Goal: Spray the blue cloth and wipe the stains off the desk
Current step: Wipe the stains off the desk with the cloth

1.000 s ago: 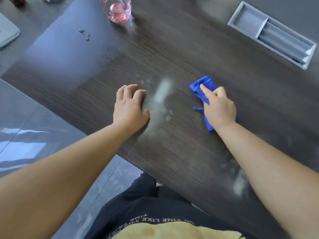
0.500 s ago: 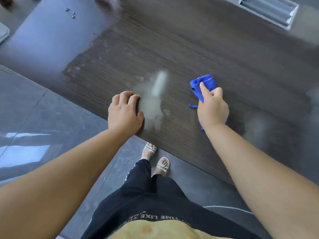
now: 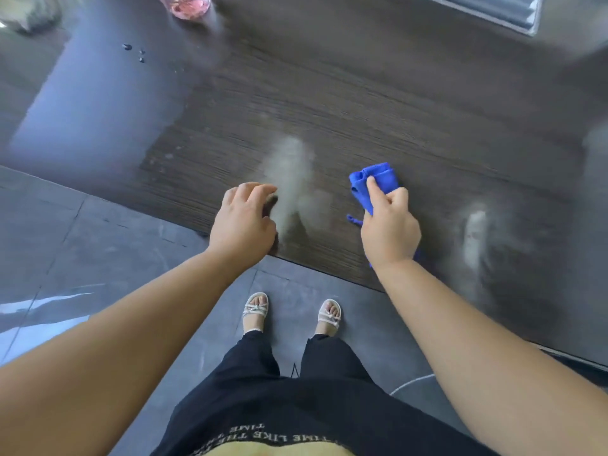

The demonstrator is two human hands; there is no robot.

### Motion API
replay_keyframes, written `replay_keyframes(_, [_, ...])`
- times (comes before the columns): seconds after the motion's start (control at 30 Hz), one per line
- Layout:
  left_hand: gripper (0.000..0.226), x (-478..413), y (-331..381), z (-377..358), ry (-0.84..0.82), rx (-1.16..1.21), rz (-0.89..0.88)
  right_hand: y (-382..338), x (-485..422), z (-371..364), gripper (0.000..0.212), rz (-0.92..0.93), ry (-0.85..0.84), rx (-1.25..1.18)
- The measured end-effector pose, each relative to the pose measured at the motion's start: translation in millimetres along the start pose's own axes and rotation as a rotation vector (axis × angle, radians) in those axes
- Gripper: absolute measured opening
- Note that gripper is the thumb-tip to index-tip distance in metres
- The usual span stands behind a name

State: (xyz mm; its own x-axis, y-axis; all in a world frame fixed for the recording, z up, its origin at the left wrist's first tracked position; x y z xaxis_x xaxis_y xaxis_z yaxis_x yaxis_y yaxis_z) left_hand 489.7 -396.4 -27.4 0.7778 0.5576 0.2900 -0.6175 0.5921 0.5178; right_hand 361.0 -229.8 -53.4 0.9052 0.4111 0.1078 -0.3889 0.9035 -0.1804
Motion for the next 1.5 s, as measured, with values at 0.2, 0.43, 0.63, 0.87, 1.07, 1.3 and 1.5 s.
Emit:
replay_keyframes(0.2, [0.049,-11,-48,41,0.039,-0.118,0.045,-73,27,-24,0.049,0.559,0.029,-0.047])
replay_keyframes(0.43, [0.054,-24,-76,60,-0.122,-0.221,0.043,-96,-46,-11,0.049,-0.071,-0.014,-0.031])
replay_keyframes(0.63, [0.056,-25,-82,64,-0.13,-0.2,0.004,-151,2,-25,0.053,0.566,-0.129,-0.027])
replay_keyframes(0.87, [0.057,-23,-80,66,-0.158,-0.229,-0.014,-142,-103,-12,0.051,0.046,-0.086,0.055])
replay_keyframes(1.07, [0.06,-21,-81,65,-0.154,-0.247,-0.046,-204,-61,-22,0.054,0.375,-0.173,0.097])
replay_keyframes(1.3, [0.061,-23,-86,72,-0.191,-0.225,-0.066,-138,-91,-9,0.051,0.401,-0.104,0.088])
replay_keyframes(1.5, [0.056,-25,-85,71,-0.184,-0.245,-0.086,-206,-114,-21,0.055,0.155,-0.076,0.067])
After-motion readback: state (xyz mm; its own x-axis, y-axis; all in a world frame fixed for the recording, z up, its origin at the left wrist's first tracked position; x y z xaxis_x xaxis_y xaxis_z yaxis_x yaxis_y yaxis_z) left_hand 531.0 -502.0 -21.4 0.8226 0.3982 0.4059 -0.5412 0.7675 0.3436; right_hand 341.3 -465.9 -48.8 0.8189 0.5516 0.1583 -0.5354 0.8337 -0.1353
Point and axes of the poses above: each hand's wrist, its own x-axis away from the middle knuckle, its own z-axis out of the back of the hand, y = z × x, the point moved 1 cm from there along -x, towards the middle knuckle, and after that the axes turned 4 degrees about x, right-handed, at the moved point
